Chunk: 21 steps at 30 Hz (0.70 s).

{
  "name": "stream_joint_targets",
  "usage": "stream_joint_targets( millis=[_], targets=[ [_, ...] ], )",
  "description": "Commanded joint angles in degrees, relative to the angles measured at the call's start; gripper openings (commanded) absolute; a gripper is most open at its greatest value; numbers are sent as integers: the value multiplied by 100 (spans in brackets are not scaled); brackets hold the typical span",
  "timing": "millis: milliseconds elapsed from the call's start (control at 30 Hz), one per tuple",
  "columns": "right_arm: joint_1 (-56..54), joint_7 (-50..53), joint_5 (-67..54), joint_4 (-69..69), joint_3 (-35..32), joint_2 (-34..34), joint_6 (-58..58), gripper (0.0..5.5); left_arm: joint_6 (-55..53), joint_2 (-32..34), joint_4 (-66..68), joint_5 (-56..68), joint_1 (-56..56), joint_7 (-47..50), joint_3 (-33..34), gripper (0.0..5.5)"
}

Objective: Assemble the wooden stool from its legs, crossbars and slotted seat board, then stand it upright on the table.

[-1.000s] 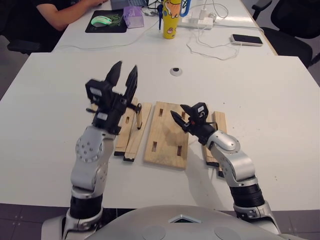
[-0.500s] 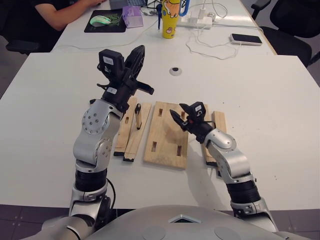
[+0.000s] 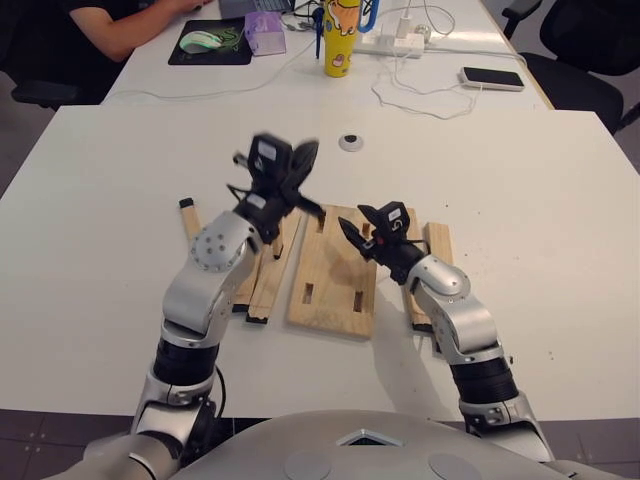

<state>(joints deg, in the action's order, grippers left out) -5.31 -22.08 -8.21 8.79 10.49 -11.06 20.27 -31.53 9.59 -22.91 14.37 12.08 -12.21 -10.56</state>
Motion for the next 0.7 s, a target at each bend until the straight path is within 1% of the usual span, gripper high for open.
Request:
stream_joint_targets(
  millis=[33, 233, 367, 567, 700],
  targets=[
    [-174, -26, 42, -83, -18, 6, -68, 237, -289, 26, 288, -18, -113, -70, -15, 2],
    [-251, -28, 76, -232, -9, 36, -174, 237, -4, -60, 290, -101, 169, -15, 123, 2],
    [-202, 9, 92, -269, -16, 68, -244, 237, 619, -254, 64, -5, 386, 68, 483, 2],
    [-150, 37, 100, -281, -13, 113, -282, 237, 1389, -257, -443, -176, 1038, 215, 868, 2],
    [-109, 43, 97, -252, -30, 110, -278, 237, 1558, -222, -846, -205, 1522, 294, 983, 2]
  ],
)
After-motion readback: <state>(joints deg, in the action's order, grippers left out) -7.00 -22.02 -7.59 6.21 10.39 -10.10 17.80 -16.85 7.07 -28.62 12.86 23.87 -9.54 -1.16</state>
